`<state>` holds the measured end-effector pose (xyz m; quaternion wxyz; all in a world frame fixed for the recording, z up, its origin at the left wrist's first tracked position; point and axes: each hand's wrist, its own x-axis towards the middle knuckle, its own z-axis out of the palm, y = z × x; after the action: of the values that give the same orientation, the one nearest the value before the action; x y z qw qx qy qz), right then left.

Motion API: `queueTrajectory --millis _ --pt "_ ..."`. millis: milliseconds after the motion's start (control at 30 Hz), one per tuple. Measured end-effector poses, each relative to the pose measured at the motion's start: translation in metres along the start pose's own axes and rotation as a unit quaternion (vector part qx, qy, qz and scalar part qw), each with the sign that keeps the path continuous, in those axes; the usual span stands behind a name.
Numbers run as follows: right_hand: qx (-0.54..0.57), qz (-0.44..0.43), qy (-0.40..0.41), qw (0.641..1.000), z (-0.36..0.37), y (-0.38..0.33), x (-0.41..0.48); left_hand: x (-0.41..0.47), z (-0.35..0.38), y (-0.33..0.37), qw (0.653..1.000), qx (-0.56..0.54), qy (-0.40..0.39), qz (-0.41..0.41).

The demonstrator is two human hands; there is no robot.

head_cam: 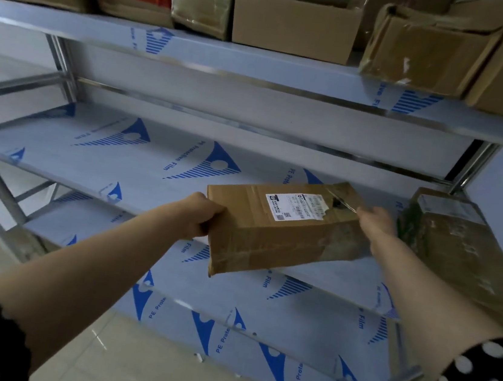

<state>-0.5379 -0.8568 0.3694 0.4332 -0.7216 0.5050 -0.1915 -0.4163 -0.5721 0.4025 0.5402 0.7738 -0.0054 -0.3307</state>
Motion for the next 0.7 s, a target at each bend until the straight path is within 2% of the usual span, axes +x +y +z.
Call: queueTrajectory --millis 133,300,533,700 --pt "0.002 -0.002 0.002 1.0 -0.005 0.004 0.001 0.003 -0.009 -0.005 0.999 0.009 0.019 -0.042" --pt "0.037 0.021 -0.034 0.999 -0.011 0.007 -0.007 0.002 -0.007 -0.007 0.994 -0.076 0.025 -0.068" --pt "0.06 -0.031 -0.06 0.996 -0.012 0.013 -0.021 -0.007 -0.012 -0.008 0.992 -0.088 0.091 0.005" --pt "0.097 -0.051 -0.08 0.991 0.002 0.005 -0.039 -0.018 -0.031 -0.011 0.986 -0.116 0.117 0.002"
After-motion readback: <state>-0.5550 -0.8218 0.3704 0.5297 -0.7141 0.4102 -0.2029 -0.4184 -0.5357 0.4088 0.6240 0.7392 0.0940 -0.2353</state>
